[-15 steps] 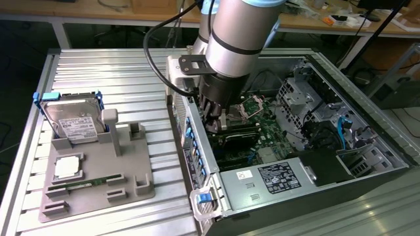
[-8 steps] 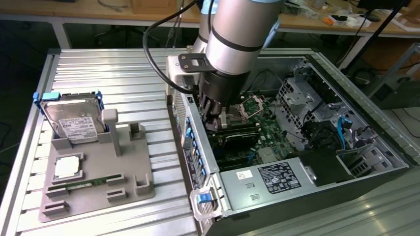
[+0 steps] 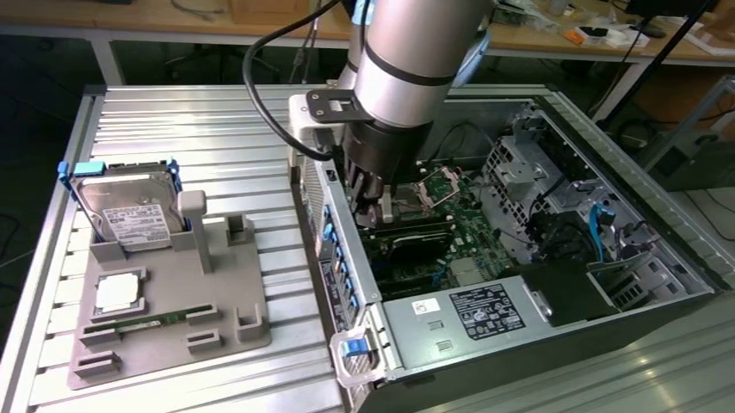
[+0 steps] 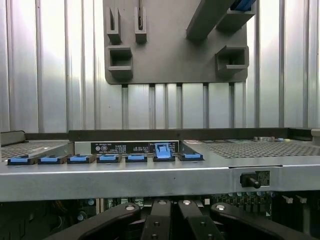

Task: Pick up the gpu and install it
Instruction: 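Press down on the gpu until it lock into place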

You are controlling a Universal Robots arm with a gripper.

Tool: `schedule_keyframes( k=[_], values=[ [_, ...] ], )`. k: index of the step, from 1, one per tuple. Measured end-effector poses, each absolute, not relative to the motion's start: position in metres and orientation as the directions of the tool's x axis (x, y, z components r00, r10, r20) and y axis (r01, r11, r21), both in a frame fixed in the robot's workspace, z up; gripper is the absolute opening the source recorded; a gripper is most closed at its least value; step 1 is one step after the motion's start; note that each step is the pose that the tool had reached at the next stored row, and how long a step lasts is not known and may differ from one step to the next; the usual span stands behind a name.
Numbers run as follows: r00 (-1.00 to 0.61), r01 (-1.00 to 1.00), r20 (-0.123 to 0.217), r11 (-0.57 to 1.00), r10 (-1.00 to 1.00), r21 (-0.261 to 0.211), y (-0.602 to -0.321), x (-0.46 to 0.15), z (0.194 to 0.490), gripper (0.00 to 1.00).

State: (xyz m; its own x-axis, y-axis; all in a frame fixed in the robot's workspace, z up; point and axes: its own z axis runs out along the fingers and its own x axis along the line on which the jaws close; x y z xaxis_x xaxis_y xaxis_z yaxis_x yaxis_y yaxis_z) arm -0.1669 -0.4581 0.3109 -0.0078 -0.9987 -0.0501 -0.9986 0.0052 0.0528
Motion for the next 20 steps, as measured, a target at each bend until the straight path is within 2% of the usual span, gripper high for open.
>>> schedule_keyframes(
  k=[12,20],
  values=[
    [-0.01,-0.999,-0.058,0.007,-0.998,0.048,-0.458,-0.166,0.306,0.11],
    [-0.01,-0.999,-0.087,0.006,-0.996,0.049,-0.458,-0.13,0.307,0.11]
  ],
)
